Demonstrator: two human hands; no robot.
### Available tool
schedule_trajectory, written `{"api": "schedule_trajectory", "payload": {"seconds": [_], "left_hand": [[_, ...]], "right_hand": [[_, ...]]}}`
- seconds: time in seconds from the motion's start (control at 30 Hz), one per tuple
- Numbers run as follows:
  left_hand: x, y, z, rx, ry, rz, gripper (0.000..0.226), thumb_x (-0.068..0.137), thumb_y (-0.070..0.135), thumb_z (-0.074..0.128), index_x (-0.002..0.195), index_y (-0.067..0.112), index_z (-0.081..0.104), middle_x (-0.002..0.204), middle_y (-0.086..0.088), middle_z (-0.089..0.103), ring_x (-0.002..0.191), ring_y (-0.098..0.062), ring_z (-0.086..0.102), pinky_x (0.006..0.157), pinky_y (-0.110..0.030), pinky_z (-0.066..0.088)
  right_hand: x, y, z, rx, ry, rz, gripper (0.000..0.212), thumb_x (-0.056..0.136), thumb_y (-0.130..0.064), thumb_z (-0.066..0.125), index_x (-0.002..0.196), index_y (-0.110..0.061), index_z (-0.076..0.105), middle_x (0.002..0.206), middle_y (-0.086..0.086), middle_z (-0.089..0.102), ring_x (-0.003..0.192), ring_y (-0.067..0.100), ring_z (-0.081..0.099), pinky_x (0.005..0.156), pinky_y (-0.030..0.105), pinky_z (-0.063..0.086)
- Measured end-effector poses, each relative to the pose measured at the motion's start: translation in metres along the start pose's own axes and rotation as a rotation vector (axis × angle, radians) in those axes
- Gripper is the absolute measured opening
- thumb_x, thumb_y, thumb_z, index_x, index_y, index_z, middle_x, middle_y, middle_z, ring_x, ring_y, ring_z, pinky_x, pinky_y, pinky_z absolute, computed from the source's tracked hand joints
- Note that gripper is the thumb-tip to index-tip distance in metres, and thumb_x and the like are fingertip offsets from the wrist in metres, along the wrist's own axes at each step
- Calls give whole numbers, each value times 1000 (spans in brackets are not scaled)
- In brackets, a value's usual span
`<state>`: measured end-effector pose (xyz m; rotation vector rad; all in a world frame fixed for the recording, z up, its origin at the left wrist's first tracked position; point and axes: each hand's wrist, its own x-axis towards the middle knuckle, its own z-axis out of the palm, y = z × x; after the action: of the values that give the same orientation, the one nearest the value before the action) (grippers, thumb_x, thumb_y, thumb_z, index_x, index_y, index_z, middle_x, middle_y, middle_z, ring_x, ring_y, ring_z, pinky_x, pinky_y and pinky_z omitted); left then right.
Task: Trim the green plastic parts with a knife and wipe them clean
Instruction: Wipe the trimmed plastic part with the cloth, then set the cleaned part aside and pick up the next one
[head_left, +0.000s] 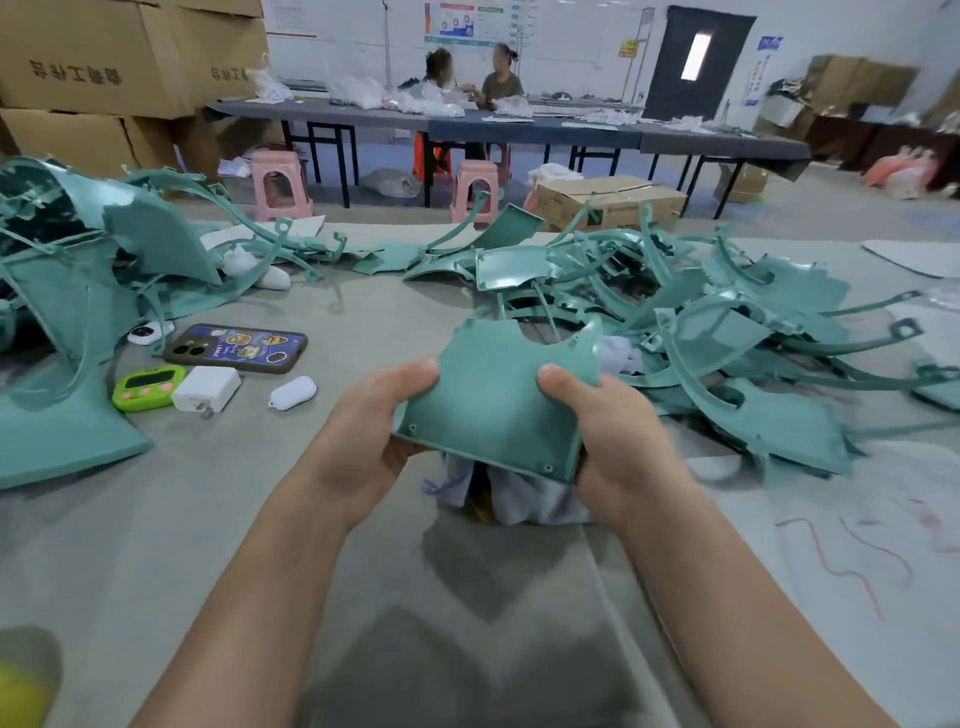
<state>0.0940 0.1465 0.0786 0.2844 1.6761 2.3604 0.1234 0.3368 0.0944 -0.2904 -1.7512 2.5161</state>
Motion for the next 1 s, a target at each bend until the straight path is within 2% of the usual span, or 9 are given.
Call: {"api": "schedule_trajectory", "payload": {"seconds": [0.2, 0.33, 0.4, 0.47, 0.6, 0.77, 0.83, 0.9, 1.0], "left_hand": [[-43, 0, 78, 28, -100, -29, 24, 88, 27, 63, 80, 11, 78, 74, -13, 68, 61, -24, 63, 50, -27, 47], [-78, -19, 118, -3, -266, -66, 23, 76, 18, 73, 97, 18, 82, 99, -6, 78, 86, -17, 75, 66, -25, 59], [-97, -33, 133, -20, -389, -120, 34, 73, 18, 77, 107, 16, 80, 107, -12, 77, 93, -24, 75, 78, -33, 62], [-113, -49, 145, -38, -493, -199, 49, 65, 23, 82, 112, 13, 77, 110, -18, 75, 93, -30, 74, 78, -36, 62], [-146, -99, 185, 53, -652, -363, 46, 69, 18, 80, 115, 15, 76, 110, -16, 75, 94, -29, 75, 73, -33, 62], [-196, -182, 249, 247, -856, -578, 33, 79, 12, 72, 112, 13, 76, 102, -9, 78, 89, -20, 74, 73, -28, 57], [-216, -222, 268, 303, -900, -708, 31, 86, 9, 65, 116, 14, 73, 104, -9, 77, 94, -25, 75, 83, -37, 60], [-235, -263, 283, 390, -824, -819, 37, 92, 4, 61, 128, 14, 65, 109, -6, 76, 98, -21, 74, 88, -36, 58], [-257, -302, 297, 512, -712, -937, 50, 93, 11, 65, 141, 14, 52, 119, 1, 65, 100, -11, 66, 77, -24, 55]], "right_hand": [[-66, -15, -63, 98, 96, -39, 17, 98, -13, 61, 110, -7, 72, 105, 12, 78, 92, 26, 77, 67, 35, 63], [-137, -8, -110, 54, 155, -133, 29, 86, -20, 72, 111, -4, 75, 111, 17, 76, 99, 30, 75, 78, 35, 62], [-175, 0, -132, 46, 178, -140, 31, 85, -21, 70, 111, -6, 77, 113, 18, 76, 103, 31, 74, 83, 36, 61], [-211, 10, -153, 76, 216, -128, 33, 82, -22, 69, 112, -10, 77, 116, 16, 75, 108, 31, 72, 89, 38, 60], [-279, 40, -201, 254, 319, -35, 38, 75, -14, 74, 112, -2, 77, 119, 23, 72, 104, 33, 73, 82, 39, 61], [-354, 107, -260, 519, 702, 174, 41, 79, -4, 68, 120, 6, 70, 118, 25, 72, 98, 36, 75, 76, 43, 63], [-375, 140, -282, 580, 896, 327, 36, 88, -6, 63, 123, 2, 68, 116, 23, 73, 101, 38, 72, 90, 50, 58], [-396, 169, -305, 658, 1008, 452, 33, 94, -4, 60, 126, 3, 65, 115, 26, 72, 104, 41, 69, 93, 53, 54], [-419, 204, -339, 720, 1126, 514, 31, 97, -6, 61, 126, 4, 64, 111, 27, 73, 90, 40, 74, 76, 50, 59]]}}
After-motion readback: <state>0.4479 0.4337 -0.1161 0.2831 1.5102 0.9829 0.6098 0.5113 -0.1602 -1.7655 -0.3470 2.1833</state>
